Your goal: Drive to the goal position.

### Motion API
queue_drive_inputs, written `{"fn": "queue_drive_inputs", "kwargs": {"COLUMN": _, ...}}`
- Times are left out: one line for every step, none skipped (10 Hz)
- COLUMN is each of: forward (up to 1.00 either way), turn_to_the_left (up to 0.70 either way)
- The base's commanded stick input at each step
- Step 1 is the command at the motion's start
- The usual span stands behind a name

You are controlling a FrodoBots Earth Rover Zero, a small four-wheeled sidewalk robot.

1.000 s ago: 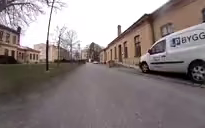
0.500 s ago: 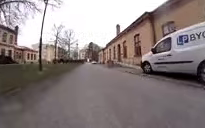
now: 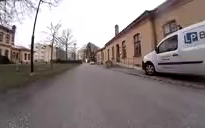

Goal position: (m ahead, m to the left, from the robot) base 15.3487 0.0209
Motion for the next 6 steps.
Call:
{"fn": "queue_drive_inputs", "kwargs": {"forward": 1.0, "turn_to_the_left": 0.0}}
{"fn": "queue_drive_inputs", "kwargs": {"forward": 1.0, "turn_to_the_left": 0.0}}
{"fn": "queue_drive_inputs", "kwargs": {"forward": 1.0, "turn_to_the_left": 0.0}}
{"fn": "queue_drive_inputs", "kwargs": {"forward": 1.0, "turn_to_the_left": 0.4}}
{"fn": "queue_drive_inputs", "kwargs": {"forward": 1.0, "turn_to_the_left": 0.39}}
{"fn": "queue_drive_inputs", "kwargs": {"forward": 1.0, "turn_to_the_left": 0.34}}
